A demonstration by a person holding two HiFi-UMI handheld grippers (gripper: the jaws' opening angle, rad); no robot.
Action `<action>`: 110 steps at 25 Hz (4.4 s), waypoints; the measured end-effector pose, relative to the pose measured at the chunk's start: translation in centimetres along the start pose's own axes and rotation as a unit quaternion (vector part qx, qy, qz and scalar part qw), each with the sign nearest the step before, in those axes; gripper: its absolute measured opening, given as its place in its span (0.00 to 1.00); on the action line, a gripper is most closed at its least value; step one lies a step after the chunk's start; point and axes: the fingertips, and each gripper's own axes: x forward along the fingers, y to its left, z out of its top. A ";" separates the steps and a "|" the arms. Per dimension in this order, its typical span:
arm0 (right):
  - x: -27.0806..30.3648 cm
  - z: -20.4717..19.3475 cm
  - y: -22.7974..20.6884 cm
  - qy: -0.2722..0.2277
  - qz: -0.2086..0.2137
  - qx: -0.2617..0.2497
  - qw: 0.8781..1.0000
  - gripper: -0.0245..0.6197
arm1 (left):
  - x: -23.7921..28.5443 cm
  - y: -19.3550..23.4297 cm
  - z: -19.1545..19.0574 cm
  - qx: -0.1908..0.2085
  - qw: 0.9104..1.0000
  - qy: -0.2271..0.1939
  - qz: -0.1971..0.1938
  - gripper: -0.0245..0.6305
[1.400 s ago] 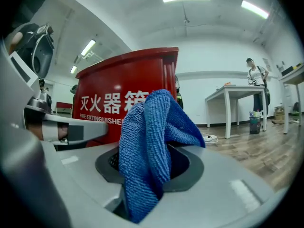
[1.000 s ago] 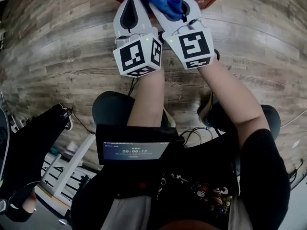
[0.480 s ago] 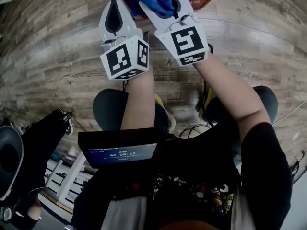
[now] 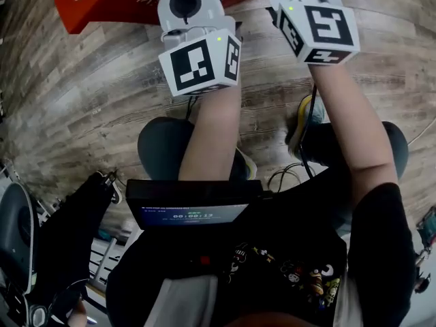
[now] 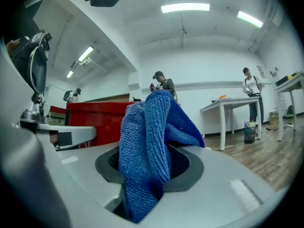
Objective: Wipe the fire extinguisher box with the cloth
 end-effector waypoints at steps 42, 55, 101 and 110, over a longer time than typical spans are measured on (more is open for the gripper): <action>5.6 -28.7 25.5 0.145 0.250 -0.068 0.955 0.32 | -13.7 20.6 -23.3 -0.045 0.973 0.081 0.209 0.19; 1.1 -9.1 30.7 0.139 0.238 -0.035 0.961 0.32 | -16.5 21.1 -2.4 0.023 0.973 0.117 0.197 0.19; -19.4 62.9 14.4 0.077 0.104 -0.013 0.992 0.31 | -18.1 1.4 66.1 0.045 0.996 0.079 0.020 0.19; -18.8 62.6 14.8 0.088 0.098 -0.021 0.991 0.31 | -18.2 3.3 65.7 0.039 0.996 0.076 0.022 0.19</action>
